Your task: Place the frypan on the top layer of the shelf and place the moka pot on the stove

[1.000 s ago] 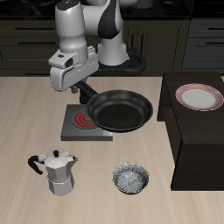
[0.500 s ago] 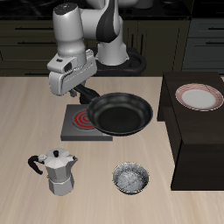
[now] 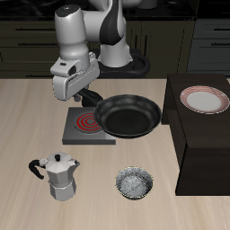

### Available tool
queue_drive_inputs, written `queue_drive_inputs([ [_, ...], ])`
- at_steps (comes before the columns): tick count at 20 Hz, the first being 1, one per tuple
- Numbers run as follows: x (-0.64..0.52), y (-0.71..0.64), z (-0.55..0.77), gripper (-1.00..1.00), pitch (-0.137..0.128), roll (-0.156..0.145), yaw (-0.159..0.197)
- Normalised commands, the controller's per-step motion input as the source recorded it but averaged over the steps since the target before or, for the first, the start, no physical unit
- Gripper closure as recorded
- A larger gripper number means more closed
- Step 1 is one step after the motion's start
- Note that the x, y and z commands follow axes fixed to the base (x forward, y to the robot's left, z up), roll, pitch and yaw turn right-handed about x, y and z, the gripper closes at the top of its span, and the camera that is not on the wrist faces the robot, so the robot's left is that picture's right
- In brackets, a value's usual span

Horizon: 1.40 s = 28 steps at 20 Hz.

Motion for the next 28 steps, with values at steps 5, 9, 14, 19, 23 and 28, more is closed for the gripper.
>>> queue_drive_inputs([
  [5,0.03,-0.01,-0.01,1.00,-0.017,0.004,0.014],
  [9,0.02,0.01,0.03,1.00,0.000,0.004,-0.026],
  [14,0.10,-0.01,0.01,1.00,-0.004,-0.006,-0.015],
  [19,0.08,0.16,0.06,1.00,-0.015,0.019,0.006],
  [23,0.03,0.17,0.05,1.00,-0.014,0.025,0.009],
  [28,0.09,0.12,0.01,1.00,-0.005,0.025,0.003],
])
